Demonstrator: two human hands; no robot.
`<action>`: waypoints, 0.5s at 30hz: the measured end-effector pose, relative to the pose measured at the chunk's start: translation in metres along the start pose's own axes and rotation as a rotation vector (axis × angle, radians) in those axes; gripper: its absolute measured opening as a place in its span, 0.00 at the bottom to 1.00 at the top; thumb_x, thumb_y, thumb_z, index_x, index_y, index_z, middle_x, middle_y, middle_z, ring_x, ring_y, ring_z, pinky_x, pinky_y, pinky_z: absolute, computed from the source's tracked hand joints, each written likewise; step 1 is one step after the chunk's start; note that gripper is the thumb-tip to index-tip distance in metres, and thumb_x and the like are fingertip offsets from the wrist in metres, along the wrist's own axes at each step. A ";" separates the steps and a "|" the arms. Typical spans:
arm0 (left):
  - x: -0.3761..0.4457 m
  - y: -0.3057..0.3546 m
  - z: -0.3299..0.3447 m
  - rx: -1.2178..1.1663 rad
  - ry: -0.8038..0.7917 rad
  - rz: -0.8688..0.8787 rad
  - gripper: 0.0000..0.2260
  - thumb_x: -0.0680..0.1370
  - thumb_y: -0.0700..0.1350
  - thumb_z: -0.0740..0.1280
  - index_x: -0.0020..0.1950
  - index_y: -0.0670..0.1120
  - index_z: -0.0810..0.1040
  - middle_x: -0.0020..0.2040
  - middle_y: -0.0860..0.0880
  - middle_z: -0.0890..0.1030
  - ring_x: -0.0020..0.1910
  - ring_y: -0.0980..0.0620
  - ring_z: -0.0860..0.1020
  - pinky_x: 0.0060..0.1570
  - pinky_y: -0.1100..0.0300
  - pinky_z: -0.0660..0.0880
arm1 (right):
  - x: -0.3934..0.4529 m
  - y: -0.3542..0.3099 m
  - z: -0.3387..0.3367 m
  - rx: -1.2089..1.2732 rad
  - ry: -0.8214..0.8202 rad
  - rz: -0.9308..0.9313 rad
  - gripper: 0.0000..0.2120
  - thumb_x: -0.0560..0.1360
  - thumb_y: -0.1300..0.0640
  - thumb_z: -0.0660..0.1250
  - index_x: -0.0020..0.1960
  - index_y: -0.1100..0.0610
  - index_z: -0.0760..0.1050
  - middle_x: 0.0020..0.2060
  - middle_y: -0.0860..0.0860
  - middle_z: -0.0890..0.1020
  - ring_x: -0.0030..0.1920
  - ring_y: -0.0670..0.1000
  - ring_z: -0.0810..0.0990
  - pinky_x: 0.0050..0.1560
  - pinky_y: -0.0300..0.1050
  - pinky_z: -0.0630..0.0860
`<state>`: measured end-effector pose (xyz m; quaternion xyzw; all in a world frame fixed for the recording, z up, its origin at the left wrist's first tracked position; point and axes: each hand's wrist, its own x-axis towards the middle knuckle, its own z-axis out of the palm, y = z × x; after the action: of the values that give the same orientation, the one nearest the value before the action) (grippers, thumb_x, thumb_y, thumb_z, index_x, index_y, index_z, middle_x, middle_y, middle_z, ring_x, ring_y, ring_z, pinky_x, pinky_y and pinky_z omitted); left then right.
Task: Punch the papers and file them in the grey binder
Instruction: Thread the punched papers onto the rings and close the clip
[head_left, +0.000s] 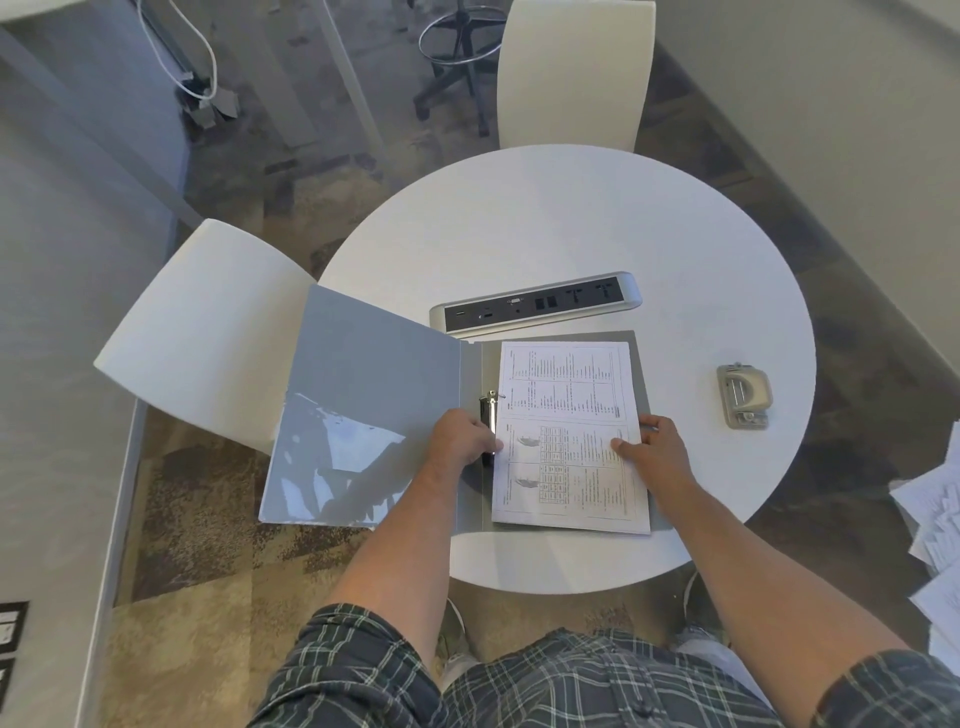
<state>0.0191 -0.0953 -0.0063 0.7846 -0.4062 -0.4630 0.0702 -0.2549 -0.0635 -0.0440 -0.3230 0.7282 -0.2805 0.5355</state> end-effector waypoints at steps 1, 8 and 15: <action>-0.001 -0.001 0.000 0.008 0.015 0.015 0.10 0.70 0.40 0.79 0.47 0.38 0.84 0.45 0.44 0.85 0.45 0.47 0.83 0.47 0.52 0.81 | -0.001 -0.001 0.001 -0.030 0.006 -0.011 0.23 0.76 0.60 0.73 0.67 0.54 0.67 0.58 0.52 0.82 0.47 0.52 0.84 0.46 0.50 0.81; -0.008 -0.005 0.002 0.076 0.042 0.085 0.04 0.69 0.45 0.79 0.38 0.48 0.85 0.39 0.50 0.85 0.42 0.50 0.82 0.45 0.55 0.80 | -0.003 -0.004 0.008 -0.103 0.154 -0.077 0.22 0.79 0.60 0.68 0.68 0.51 0.64 0.57 0.51 0.83 0.51 0.56 0.84 0.46 0.47 0.79; -0.012 -0.009 0.007 0.116 0.074 0.145 0.02 0.72 0.46 0.76 0.41 0.50 0.85 0.41 0.52 0.85 0.45 0.50 0.84 0.49 0.53 0.82 | -0.012 -0.009 0.018 -0.591 0.379 -0.286 0.27 0.73 0.57 0.73 0.70 0.55 0.69 0.62 0.57 0.76 0.61 0.60 0.76 0.63 0.57 0.74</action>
<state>0.0161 -0.0791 -0.0063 0.7726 -0.4851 -0.4030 0.0731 -0.2336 -0.0615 -0.0347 -0.5044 0.8113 -0.1852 0.2305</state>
